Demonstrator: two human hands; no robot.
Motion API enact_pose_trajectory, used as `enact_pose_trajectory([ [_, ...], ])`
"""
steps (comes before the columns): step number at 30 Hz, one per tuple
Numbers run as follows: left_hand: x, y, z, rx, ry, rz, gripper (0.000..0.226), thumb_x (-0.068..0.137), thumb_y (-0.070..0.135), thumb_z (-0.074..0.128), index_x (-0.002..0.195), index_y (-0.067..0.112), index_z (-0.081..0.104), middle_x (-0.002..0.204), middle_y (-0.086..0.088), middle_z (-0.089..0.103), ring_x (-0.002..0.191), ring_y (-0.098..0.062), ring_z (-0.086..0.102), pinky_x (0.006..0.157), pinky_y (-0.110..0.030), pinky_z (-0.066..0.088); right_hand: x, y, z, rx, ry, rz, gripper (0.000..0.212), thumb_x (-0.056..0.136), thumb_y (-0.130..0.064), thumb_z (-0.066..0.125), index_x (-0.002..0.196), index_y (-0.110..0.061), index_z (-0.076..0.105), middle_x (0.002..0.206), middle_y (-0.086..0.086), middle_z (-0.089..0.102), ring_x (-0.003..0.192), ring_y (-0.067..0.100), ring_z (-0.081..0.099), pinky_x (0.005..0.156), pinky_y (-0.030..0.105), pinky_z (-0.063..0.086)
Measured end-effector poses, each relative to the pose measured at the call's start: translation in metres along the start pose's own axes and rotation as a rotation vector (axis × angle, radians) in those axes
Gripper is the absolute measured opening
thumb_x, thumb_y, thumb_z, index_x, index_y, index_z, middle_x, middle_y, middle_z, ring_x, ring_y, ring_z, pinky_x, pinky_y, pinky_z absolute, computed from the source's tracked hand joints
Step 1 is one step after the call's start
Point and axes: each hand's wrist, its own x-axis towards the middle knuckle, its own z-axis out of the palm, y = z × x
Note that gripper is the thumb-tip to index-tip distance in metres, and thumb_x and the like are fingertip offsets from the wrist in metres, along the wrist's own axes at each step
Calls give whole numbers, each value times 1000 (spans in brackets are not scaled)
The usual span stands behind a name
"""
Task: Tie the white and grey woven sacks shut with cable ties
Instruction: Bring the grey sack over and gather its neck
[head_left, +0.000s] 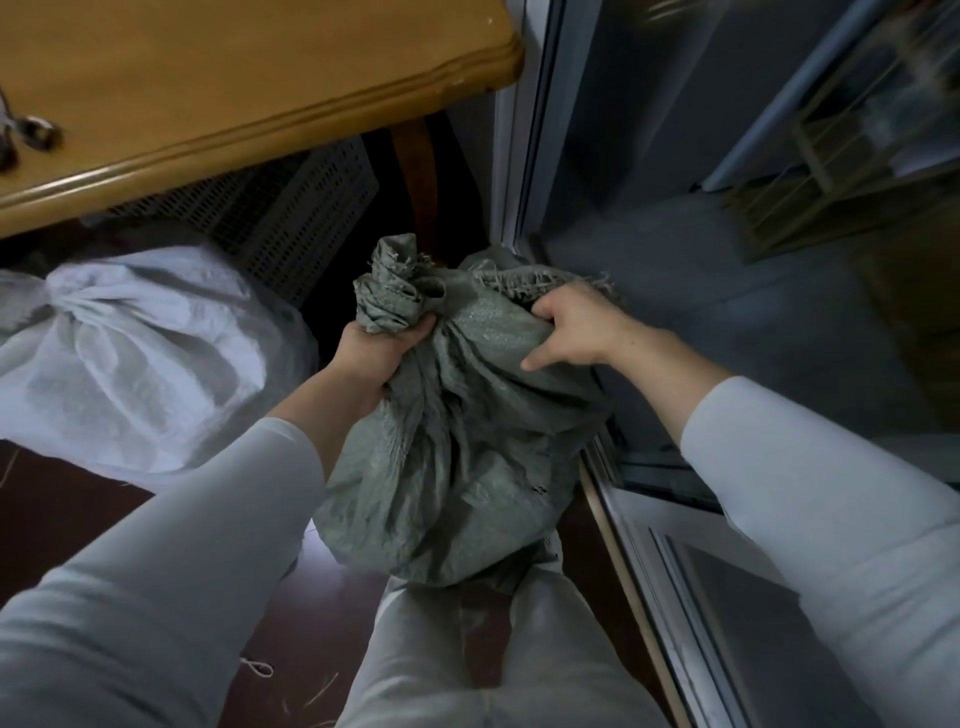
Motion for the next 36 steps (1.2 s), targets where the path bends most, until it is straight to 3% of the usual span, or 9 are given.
enact_pose_trajectory([
  [5, 0, 3, 5, 26, 4, 16, 45, 75, 17, 77, 117, 11, 63, 112, -8, 67, 100, -26, 65, 90, -46, 52, 1, 12, 8, 388, -112, 25, 28, 70, 3, 66, 95, -9, 63, 103, 9, 68, 98, 25, 64, 90, 37, 52],
  [9, -2, 2, 9, 41, -3, 5, 46, 76, 17, 76, 118, 9, 62, 113, -8, 67, 101, -26, 64, 91, -45, 52, 7, 14, 2, 290, -179, 64, 52, 71, -5, 70, 120, -11, 55, 122, 6, 60, 112, 23, 56, 101, 43, 45],
  [12, -4, 7, 11, 40, 12, 13, 45, 76, 17, 76, 119, 10, 62, 112, -6, 66, 102, -25, 64, 91, -43, 51, 4, 12, -12, 163, -112, 110, 38, 67, -15, 70, 104, -23, 62, 109, 2, 64, 101, 22, 59, 92, 41, 50],
  [19, 0, 22, 1, 57, 95, 59, 48, 74, 18, 78, 119, 12, 61, 116, -7, 65, 104, -25, 62, 94, -46, 50, -9, 17, -49, -27, 258, 91, 30, 63, -29, 83, 70, -22, 55, 94, -1, 56, 91, 18, 52, 73, 29, 41],
  [22, -3, 28, 7, 59, 109, 79, 51, 76, 17, 76, 123, 9, 58, 122, -8, 63, 108, -26, 60, 96, -46, 49, -13, 17, -50, 331, 224, 61, 36, 62, -11, 84, 59, -23, 50, 83, 3, 63, 80, 18, 59, 72, 30, 48],
  [25, -3, 31, 10, 88, 94, 84, 52, 77, 16, 75, 125, 8, 57, 124, -9, 62, 111, -26, 59, 97, -46, 48, -13, 21, -48, 496, 402, 140, 37, 65, -9, 82, 63, -23, 47, 69, -5, 50, 63, 8, 47, 59, 22, 42],
  [28, -4, 29, 11, 116, 57, 91, 50, 77, 14, 75, 124, 7, 58, 122, -10, 63, 109, -27, 60, 97, -46, 49, -9, 16, -49, 211, 684, 258, 32, 74, -2, 67, 96, -22, 54, 109, 5, 54, 100, 22, 54, 80, 28, 42],
  [33, -7, 26, 7, 122, 18, 106, 48, 76, 12, 75, 121, 5, 60, 121, -11, 63, 109, -27, 60, 96, -45, 49, -1, -18, -42, -230, 242, 7, 117, 65, -27, 78, 148, -28, -4, 158, 7, -10, 145, 26, -15, 114, 52, -13],
  [36, -10, 26, 5, 153, -16, 118, 47, 77, 11, 75, 121, 4, 61, 120, -11, 63, 109, -27, 61, 96, -44, 49, 13, -23, -41, -311, 192, -15, 62, 86, -32, 61, 140, -31, 32, 141, 11, 44, 141, 24, 24, 113, 51, -15],
])
